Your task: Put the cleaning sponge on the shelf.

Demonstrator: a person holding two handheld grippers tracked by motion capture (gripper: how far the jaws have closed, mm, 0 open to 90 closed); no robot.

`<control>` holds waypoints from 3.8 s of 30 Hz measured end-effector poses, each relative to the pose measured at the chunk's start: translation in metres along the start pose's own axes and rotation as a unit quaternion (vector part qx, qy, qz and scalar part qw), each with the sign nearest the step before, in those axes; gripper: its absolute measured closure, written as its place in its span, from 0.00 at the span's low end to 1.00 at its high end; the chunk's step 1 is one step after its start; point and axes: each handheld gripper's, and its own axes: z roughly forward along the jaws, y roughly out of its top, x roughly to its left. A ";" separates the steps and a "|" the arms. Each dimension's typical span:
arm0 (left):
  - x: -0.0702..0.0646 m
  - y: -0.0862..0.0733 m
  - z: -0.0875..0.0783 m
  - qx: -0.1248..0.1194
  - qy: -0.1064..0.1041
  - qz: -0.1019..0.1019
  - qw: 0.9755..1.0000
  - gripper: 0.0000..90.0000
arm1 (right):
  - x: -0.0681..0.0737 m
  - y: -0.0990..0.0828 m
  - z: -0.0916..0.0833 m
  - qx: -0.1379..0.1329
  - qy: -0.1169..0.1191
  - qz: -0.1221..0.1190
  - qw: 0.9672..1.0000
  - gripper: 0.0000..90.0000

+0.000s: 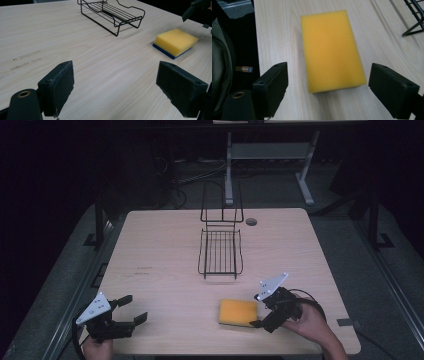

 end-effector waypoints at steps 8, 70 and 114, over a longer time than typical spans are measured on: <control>0.000 0.000 -0.001 0.000 0.001 -0.001 1.000 0.16 | -0.003 0.007 0.008 0.012 0.006 -0.006 1.000 0.17; 0.000 0.001 0.000 -0.004 -0.007 0.000 1.000 0.16 | -0.009 0.023 0.060 0.074 0.016 -0.042 0.996 0.23; 0.001 -0.001 -0.002 -0.005 -0.004 0.007 1.000 0.16 | -0.026 0.050 0.035 0.051 0.031 -0.047 0.997 0.25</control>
